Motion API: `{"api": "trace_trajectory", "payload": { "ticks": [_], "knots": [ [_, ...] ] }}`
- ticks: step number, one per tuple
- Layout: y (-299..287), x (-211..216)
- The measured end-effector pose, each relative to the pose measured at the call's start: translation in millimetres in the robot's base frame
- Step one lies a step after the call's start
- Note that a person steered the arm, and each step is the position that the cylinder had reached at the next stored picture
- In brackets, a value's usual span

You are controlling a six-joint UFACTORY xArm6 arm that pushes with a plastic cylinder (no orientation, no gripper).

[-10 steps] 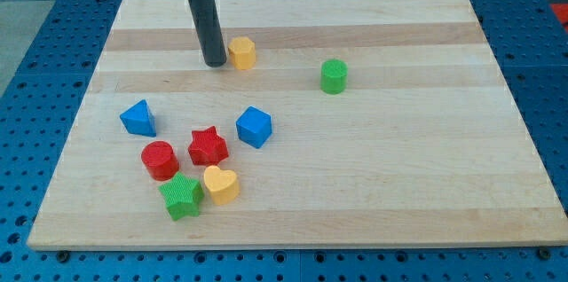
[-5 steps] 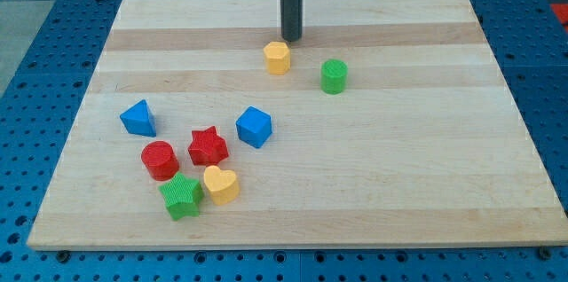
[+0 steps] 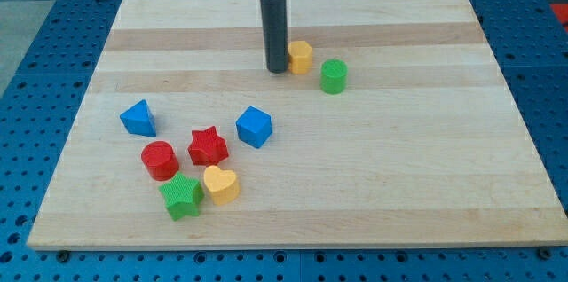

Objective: Slide yellow hexagon closer to the green circle

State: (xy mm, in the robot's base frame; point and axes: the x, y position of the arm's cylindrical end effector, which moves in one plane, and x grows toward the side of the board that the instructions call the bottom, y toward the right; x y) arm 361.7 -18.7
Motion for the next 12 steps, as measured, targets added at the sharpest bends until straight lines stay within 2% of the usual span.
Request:
{"api": "trace_trajectory", "payload": {
  "ticks": [1, 2, 4, 8, 9, 10, 11, 12],
  "knots": [
    [10, 0],
    [-4, 0],
    [2, -44],
    [121, -41],
    [122, -60],
    [109, -98],
    [64, -93],
    [49, -62]
  ]
}}
